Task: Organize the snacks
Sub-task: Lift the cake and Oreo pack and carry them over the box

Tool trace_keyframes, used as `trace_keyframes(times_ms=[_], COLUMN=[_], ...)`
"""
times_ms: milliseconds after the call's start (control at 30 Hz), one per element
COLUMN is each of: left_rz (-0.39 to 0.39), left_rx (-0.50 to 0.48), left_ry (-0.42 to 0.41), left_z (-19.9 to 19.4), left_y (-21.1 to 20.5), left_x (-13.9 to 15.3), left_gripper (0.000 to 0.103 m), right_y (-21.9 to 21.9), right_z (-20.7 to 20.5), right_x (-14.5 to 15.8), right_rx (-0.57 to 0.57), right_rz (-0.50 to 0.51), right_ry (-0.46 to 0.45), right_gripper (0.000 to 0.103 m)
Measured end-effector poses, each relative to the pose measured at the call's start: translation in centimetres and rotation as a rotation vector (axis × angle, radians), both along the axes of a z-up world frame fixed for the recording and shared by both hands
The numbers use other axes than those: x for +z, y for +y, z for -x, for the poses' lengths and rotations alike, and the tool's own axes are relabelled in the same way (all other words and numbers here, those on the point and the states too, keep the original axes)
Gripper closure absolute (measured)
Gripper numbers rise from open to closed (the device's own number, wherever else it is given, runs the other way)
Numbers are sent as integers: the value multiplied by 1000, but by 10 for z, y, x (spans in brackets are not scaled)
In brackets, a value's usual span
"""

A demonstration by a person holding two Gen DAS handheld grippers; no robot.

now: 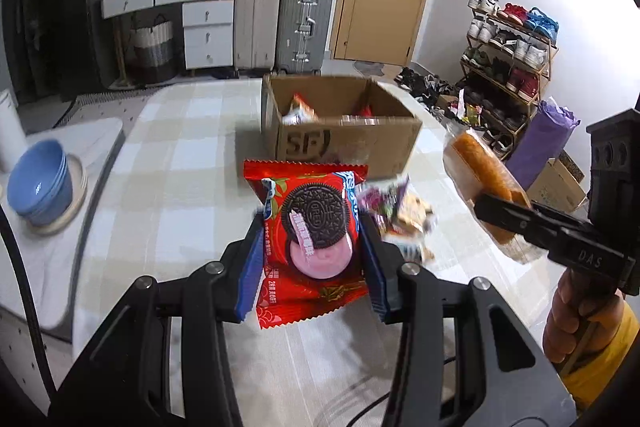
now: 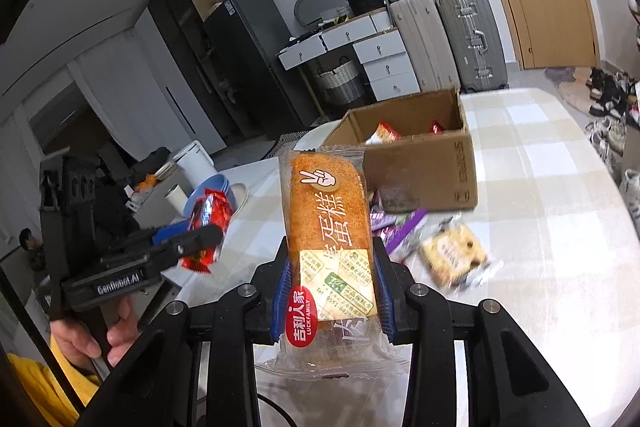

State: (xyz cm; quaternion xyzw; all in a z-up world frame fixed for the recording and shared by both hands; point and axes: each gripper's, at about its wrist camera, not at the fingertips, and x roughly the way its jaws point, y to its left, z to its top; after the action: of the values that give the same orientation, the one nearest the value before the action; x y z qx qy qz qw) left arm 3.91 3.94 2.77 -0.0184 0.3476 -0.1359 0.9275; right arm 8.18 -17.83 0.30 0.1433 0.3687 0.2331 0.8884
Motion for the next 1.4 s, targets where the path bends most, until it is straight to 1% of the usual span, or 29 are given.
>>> trace_keyframes(times_ms=[133,200,300,433,500,567,700,833,933,1033,1100,1200,1400], left_rz=[-3,-14,-10,20,25,14,13,12,0,4,-12,-1,-12], left_rx=[-36,-49,-73,-58,-55,-42,-41,-52,-67,-79,-83,-92,-98], left_ry=[-13,-32,-53,-46,-43,-45,-19,43,106,151,172,200,239], left_z=[-32,-45,-65,-99,-117,-136,-180,-230,-267,-292,-307,-325,-346], left_y=[-7,-13,-21,-21,-23,-26,-34,-47,-61,-70,-78,-85,-89], left_x=[17,27,40,54,60,66,71,59,39,20,7,-10,-41], left_gripper=[62,62,62,62,62,62,62,62,62,62,62,62,62], right_y=[0,0,2,0,-4,-7,-7,-7,-5,-4,-3,-3,-4], right_z=[-19,-29,-47,-75,-91,-108,-144,-180,-202,-220,-230,-240,-254], right_x=[16,24,36,49,52,54,54,40,26,11,1,-12,-38], right_rx=[-2,0,8,2,-8,-18,-29,-40,-44,-41,-42,-47,-43], right_rz=[17,31,52,61,62,51,64,48,44,49,55,73,74], right_ry=[-44,-64,-82,-102,-103,-90,-68,5,48,75,90,100,145], right_gripper=[67,67,67,67,67,67,67,67,67,67,67,67,67])
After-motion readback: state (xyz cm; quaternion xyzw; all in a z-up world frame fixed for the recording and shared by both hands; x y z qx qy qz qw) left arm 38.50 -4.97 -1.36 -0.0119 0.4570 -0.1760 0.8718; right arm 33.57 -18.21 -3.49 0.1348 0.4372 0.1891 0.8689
